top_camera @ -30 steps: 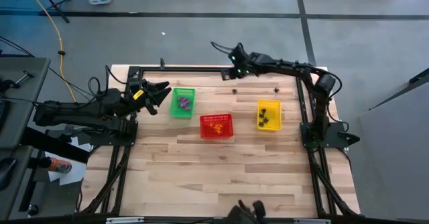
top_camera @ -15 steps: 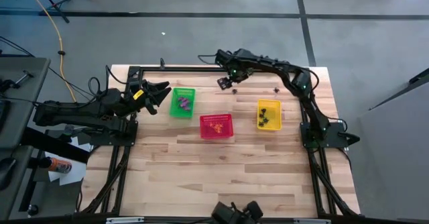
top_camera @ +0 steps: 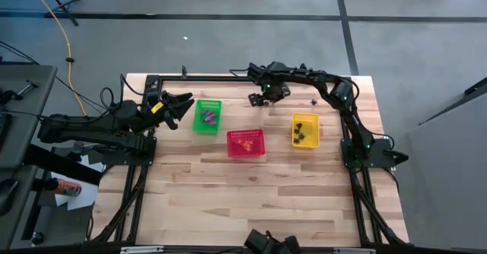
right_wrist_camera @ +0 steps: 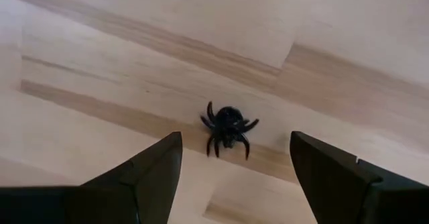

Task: Sort Halloween decoration
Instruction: Put the black spider toy into the yellow bin

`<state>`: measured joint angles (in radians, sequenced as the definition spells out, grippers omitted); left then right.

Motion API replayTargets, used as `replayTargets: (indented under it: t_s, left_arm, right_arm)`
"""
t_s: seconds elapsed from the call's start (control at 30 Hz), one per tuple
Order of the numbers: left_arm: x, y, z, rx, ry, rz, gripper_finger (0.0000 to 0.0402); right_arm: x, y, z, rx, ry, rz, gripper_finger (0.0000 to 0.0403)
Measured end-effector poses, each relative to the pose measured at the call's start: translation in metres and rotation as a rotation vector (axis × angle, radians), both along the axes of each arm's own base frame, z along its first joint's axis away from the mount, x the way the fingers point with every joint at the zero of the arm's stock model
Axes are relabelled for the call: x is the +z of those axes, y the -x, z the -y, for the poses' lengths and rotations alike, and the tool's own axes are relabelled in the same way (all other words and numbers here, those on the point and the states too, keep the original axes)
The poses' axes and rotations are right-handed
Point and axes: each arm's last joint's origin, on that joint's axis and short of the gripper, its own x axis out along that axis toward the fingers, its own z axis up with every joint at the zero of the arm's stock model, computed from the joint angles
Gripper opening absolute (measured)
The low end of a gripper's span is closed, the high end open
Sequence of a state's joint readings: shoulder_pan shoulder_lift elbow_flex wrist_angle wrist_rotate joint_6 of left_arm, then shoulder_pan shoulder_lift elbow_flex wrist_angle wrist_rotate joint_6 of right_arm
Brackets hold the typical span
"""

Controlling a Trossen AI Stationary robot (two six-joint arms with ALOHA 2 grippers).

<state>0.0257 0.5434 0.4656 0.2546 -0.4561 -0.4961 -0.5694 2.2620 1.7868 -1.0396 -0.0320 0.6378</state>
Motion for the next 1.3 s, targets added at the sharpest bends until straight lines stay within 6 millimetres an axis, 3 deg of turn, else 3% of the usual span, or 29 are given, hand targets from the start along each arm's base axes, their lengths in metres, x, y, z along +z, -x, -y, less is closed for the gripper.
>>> replayTargets:
  t_s: [0.5, 0.97, 1.3]
  left_arm:
    - [-0.0002, 0.0, 0.0, 0.0, 0.0, -0.002, 0.0207]
    - [-0.0003, 0.0, 0.0, 0.0, 0.0, -0.004, 0.0207]
    - [-0.0003, -0.0001, 0.0, -0.004, 0.019, 0.006, 0.0207]
  right_arm:
    - [-0.0033, -0.004, 0.0027, -0.062, 0.035, 0.05, 0.0265]
    - [-0.0031, -0.0011, 0.0017, -0.037, 0.048, 0.007, 0.0111]
    - [-0.0026, -0.0001, 0.001, -0.011, 0.044, -0.003, 0.0093]
